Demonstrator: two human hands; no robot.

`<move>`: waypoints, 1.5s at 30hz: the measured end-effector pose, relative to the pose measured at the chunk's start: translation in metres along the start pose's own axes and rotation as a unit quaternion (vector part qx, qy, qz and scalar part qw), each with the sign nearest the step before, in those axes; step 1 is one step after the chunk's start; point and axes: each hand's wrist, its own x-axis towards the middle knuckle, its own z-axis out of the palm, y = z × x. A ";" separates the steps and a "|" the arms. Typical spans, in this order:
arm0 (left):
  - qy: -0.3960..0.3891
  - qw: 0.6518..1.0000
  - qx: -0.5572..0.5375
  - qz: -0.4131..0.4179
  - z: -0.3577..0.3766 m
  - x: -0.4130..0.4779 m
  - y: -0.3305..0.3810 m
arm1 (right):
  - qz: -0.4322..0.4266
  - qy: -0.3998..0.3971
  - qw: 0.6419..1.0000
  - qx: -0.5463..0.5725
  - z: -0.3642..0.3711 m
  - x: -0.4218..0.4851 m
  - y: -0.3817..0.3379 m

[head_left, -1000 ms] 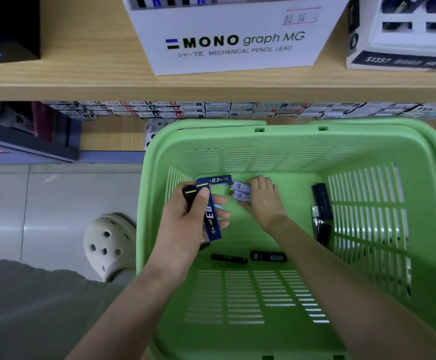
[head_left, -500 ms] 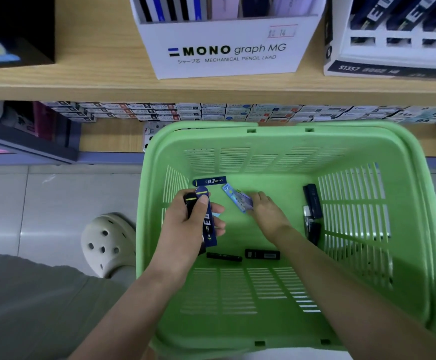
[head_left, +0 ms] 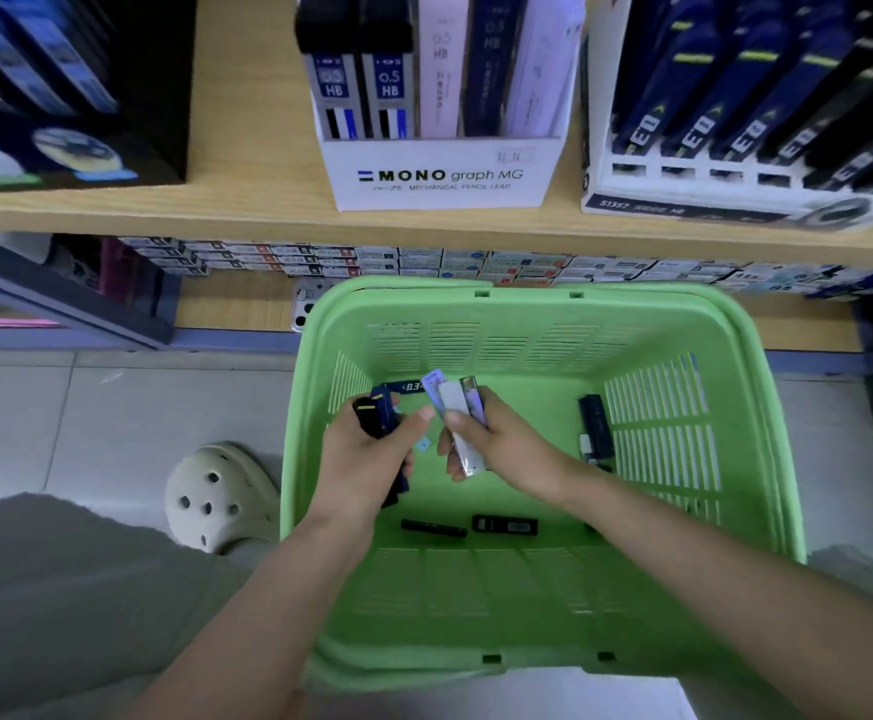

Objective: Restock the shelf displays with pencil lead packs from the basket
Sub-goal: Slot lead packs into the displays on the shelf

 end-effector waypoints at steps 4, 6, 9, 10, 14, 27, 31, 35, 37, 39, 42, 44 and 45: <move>-0.017 0.999 -0.025 0.025 0.004 -0.016 0.017 | -0.046 -0.064 0.996 0.034 0.010 -0.028 -0.043; -0.021 0.998 -0.046 0.034 0.004 -0.026 0.028 | -0.044 -0.073 0.995 0.048 0.011 -0.043 -0.059; -0.027 0.997 -0.035 0.056 0.004 -0.041 0.042 | -0.026 -0.059 0.997 0.053 0.009 -0.065 -0.080; -0.027 0.997 -0.026 0.065 0.005 -0.046 0.047 | -0.026 -0.030 0.999 0.028 0.006 -0.072 -0.086; -0.029 0.994 -0.043 0.094 0.013 -0.065 0.067 | -0.057 0.163 0.980 -0.100 -0.013 -0.094 -0.105; -0.112 0.971 -0.042 0.208 0.079 -0.108 0.139 | -0.205 0.457 0.849 -0.167 -0.143 -0.191 -0.182; -0.134 0.962 -0.030 0.236 0.102 -0.110 0.150 | -0.223 0.582 0.746 -0.233 -0.195 -0.206 -0.193; -0.151 0.958 -0.018 0.244 0.123 -0.108 0.156 | -0.198 0.585 0.744 -0.255 -0.235 -0.200 -0.185; -0.156 0.957 -0.015 0.243 0.132 -0.107 0.158 | -0.185 0.579 0.744 -0.278 -0.247 -0.195 -0.180; -0.158 0.957 -0.015 0.242 0.139 -0.105 0.159 | -0.184 0.573 0.742 -0.294 -0.255 -0.191 -0.175; -0.162 0.955 -0.014 0.248 0.147 -0.104 0.160 | -0.176 0.555 0.760 -0.288 -0.262 -0.188 -0.170; -0.163 0.953 -0.004 0.254 0.152 -0.102 0.161 | -0.168 0.543 0.770 -0.291 -0.266 -0.186 -0.164; -0.163 0.953 0.002 0.257 0.153 -0.101 0.161 | -0.167 0.539 0.771 -0.296 -0.267 -0.185 -0.162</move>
